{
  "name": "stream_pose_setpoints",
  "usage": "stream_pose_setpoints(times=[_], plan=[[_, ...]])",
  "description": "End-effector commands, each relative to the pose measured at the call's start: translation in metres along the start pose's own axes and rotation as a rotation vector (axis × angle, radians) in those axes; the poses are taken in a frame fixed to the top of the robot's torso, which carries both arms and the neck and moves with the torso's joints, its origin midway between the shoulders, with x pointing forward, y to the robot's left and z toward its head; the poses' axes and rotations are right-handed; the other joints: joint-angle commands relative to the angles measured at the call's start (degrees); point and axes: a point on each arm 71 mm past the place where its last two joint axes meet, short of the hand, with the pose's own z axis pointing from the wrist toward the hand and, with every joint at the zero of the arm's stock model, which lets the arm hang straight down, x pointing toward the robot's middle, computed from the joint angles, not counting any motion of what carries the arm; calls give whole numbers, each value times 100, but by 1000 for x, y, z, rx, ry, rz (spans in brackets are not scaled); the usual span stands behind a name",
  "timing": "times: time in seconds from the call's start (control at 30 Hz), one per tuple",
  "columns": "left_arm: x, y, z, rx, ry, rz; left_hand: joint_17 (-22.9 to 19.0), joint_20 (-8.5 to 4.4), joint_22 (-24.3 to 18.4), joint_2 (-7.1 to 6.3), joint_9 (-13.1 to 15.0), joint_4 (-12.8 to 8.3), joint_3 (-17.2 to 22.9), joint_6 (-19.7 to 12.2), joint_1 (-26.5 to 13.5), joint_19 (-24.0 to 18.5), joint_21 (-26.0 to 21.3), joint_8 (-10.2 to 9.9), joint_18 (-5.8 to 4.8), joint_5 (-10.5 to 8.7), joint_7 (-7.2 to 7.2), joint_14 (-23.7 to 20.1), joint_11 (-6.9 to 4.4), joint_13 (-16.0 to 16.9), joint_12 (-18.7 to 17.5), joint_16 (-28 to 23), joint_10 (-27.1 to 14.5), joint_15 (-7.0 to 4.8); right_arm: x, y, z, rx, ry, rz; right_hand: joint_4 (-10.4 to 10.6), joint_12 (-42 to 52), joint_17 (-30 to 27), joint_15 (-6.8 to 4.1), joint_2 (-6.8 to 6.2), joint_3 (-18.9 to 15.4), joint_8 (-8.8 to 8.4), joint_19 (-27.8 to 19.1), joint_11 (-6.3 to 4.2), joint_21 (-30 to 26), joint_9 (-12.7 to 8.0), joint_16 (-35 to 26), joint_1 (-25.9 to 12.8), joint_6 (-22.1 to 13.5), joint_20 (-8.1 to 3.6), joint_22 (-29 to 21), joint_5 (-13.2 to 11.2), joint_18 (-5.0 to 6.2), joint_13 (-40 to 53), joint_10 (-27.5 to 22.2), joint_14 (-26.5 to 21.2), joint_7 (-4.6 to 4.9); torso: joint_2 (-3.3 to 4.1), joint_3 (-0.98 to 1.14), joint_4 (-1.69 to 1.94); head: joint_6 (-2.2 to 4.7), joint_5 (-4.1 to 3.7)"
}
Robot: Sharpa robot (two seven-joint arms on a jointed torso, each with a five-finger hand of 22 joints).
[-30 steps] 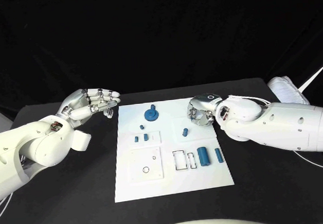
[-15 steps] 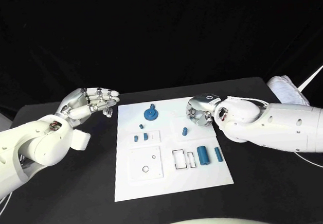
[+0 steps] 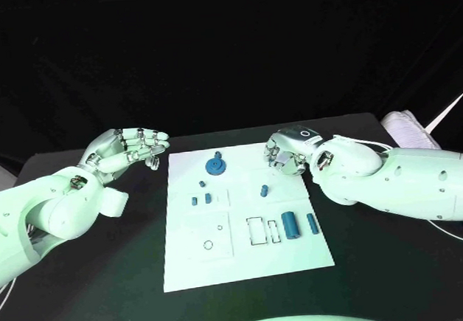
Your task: Assemble the parts on the task board
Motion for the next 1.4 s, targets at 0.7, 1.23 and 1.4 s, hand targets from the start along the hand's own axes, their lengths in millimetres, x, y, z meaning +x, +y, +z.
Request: stream_pose_setpoints(times=[0.7,1.23,1.4], plan=[[16,-1,6,18,22,-16,-10,11,-15,29,5,10,-39,-32,-27,24,-34,-22,42,14,12,33,2,8,38,-21,-72,7,18,105,-19,-263,-1,191,-34,6,32,-48,92,53,37,37,-182,60,23,64,26,5,-7,37,-9,-45,46,247,236,24,6,-24,16,9,461],[26,-2,8,16,37,-23,-13,13,-22,24,7,13,-52,-30,-33,28,-43,-21,41,13,14,34,5,8,40,-24,-86,10,61,141,-21,-311,81,165,-59,-18,45,-43,94,69,37,41,-175,100,37,80,15,-9,-3,86,12,-49,45,246,239,32,22,1,-12,-88,782],[23,-1,7,12,29,-20,-14,13,-23,23,8,14,-54,-29,-33,29,-44,-21,40,14,15,33,6,8,39,-25,-89,11,65,144,-22,-310,96,154,-62,-25,58,-40,95,71,37,39,-172,104,40,89,8,-12,-2,91,12,-49,44,243,241,36,23,-3,5,-132,850]])
